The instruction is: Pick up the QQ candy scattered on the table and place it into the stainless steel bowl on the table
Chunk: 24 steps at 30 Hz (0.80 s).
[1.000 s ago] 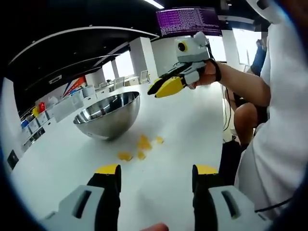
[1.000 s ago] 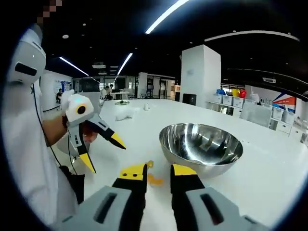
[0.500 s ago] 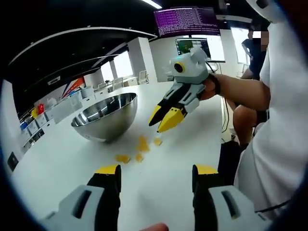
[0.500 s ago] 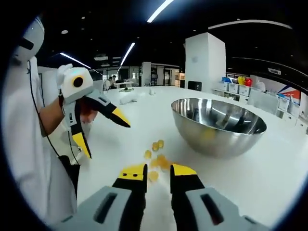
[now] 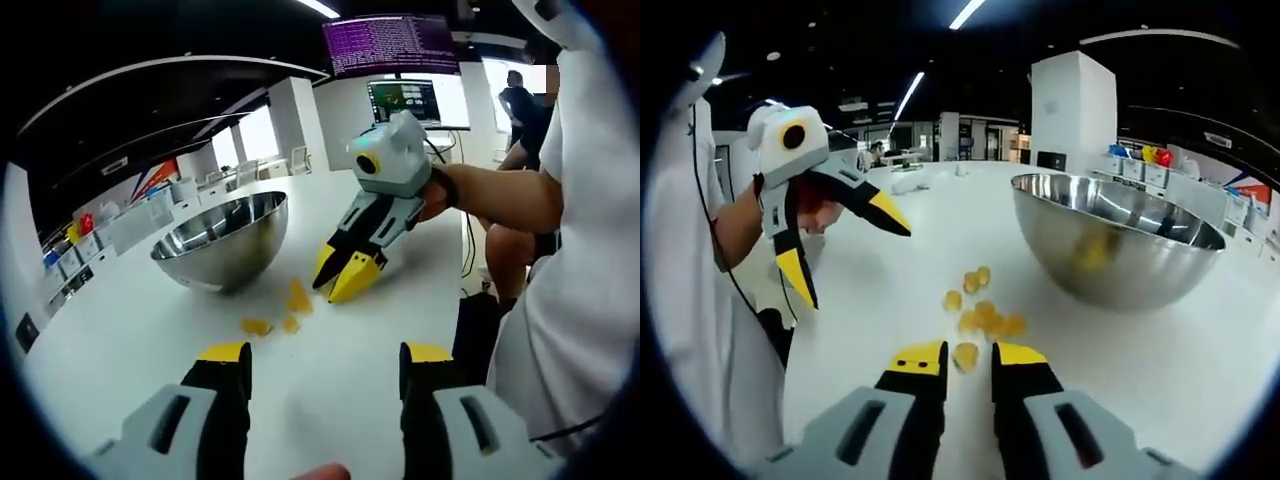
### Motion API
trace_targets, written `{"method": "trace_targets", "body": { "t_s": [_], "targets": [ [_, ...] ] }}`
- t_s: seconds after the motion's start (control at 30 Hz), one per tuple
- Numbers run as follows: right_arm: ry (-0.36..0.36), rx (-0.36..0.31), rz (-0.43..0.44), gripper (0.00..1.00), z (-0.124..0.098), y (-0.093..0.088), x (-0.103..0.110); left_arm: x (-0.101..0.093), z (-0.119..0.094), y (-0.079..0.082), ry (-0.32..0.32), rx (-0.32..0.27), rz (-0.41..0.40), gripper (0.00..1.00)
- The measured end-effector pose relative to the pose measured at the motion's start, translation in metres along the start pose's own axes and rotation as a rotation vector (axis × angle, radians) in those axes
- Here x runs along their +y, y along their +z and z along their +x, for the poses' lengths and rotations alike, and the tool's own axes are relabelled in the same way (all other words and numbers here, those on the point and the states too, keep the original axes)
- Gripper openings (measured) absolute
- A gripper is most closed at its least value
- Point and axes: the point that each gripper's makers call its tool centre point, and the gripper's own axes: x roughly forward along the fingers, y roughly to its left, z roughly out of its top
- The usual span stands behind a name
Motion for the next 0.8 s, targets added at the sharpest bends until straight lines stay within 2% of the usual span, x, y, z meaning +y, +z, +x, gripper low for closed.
{"method": "trace_targets", "body": {
  "t_s": [0.33,0.7,0.8],
  "targets": [
    [0.004,0.009,-0.008,0.10,0.0002,-0.0015,0.0007,0.0032,-0.0035,-0.0037,0.010,0.009,-0.005,0.59],
    [0.001,0.003,0.016,0.10,-0.0001,-0.0018,-0.0001,0.0013,-0.0051,-0.0013,0.010,0.002,-0.002,0.59],
    [-0.007,0.002,0.012,0.10,-0.0070,0.0012,-0.0023,0.0016,-0.0058,-0.0017,0.013,0.004,-0.001,0.59]
  ]
}}
